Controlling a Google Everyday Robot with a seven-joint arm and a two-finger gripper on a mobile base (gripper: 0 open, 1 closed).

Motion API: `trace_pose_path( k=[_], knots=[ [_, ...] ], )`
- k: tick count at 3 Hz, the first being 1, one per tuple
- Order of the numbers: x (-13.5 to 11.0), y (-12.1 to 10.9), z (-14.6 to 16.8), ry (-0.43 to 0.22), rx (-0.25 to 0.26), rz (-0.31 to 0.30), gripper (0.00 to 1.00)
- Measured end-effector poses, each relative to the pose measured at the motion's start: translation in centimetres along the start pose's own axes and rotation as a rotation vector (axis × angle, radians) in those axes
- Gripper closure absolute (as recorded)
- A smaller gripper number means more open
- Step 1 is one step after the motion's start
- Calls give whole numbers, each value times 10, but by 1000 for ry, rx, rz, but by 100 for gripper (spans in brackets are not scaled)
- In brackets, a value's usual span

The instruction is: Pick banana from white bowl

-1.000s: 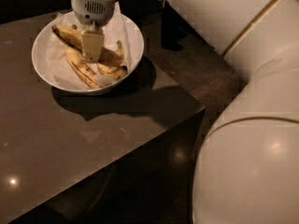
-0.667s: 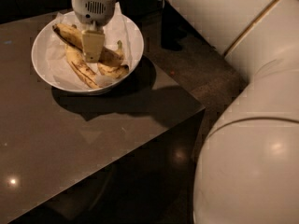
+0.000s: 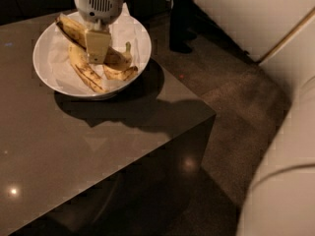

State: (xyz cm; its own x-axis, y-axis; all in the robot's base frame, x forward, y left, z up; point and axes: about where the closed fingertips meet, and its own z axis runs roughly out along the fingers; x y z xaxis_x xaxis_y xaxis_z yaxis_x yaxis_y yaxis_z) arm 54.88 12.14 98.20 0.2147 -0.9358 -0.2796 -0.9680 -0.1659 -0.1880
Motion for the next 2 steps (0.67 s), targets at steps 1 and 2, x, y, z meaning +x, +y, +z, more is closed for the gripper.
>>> trace_pose_path(
  k=[1, 2],
  knots=[
    [7, 30, -14, 9, 2, 46, 100],
    [6, 33, -15, 6, 10, 51, 100]
  ],
)
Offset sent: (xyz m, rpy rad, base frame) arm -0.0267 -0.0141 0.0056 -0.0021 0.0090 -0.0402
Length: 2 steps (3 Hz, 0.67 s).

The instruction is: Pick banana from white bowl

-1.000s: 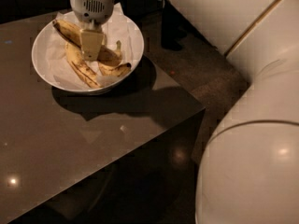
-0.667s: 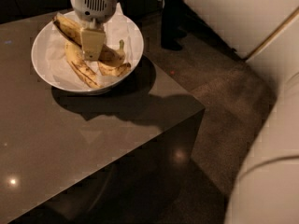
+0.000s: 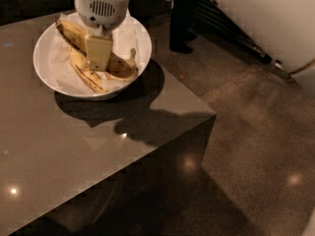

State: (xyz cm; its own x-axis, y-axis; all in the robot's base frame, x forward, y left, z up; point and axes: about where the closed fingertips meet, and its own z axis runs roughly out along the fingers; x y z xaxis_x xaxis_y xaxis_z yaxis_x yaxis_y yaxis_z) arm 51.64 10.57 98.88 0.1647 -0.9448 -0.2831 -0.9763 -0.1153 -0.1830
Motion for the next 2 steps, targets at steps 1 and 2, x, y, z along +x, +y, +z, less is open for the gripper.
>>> trace_pose_path(
  k=[1, 2],
  knots=[
    [-6, 2, -9, 8, 12, -13, 100],
    [-9, 25, -23, 1, -11, 10, 100]
  ],
)
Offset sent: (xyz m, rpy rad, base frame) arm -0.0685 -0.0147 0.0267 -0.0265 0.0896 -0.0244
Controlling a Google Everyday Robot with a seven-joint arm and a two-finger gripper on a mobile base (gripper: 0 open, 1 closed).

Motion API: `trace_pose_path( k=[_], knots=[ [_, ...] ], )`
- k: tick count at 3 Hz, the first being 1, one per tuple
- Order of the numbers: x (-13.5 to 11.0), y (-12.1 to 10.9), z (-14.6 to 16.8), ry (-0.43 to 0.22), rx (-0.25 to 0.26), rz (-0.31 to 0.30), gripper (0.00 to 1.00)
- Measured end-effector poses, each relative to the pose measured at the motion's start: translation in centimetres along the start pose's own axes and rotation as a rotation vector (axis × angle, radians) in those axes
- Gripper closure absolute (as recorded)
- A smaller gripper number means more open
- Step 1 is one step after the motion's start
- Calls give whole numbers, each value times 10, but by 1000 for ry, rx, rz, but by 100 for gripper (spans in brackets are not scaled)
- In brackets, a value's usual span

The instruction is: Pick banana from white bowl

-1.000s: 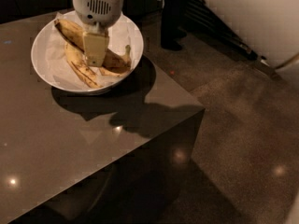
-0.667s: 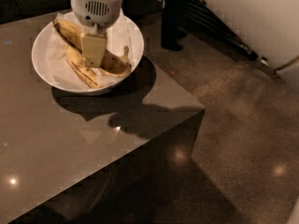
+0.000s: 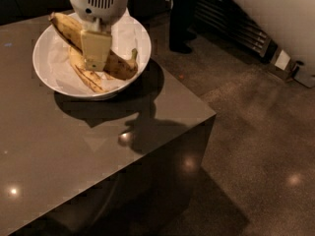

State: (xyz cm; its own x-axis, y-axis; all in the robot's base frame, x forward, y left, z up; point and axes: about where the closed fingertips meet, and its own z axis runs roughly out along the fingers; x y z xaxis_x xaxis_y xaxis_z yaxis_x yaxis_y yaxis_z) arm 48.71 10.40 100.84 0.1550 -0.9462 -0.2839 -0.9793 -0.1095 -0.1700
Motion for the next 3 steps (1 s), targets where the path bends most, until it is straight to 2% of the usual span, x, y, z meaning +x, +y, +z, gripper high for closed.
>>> trace_pose_path(
  k=[2, 3],
  knots=[
    [10, 60, 18, -61, -133, 154, 100],
    [14, 82, 18, -70, -183, 199, 100]
  ],
)
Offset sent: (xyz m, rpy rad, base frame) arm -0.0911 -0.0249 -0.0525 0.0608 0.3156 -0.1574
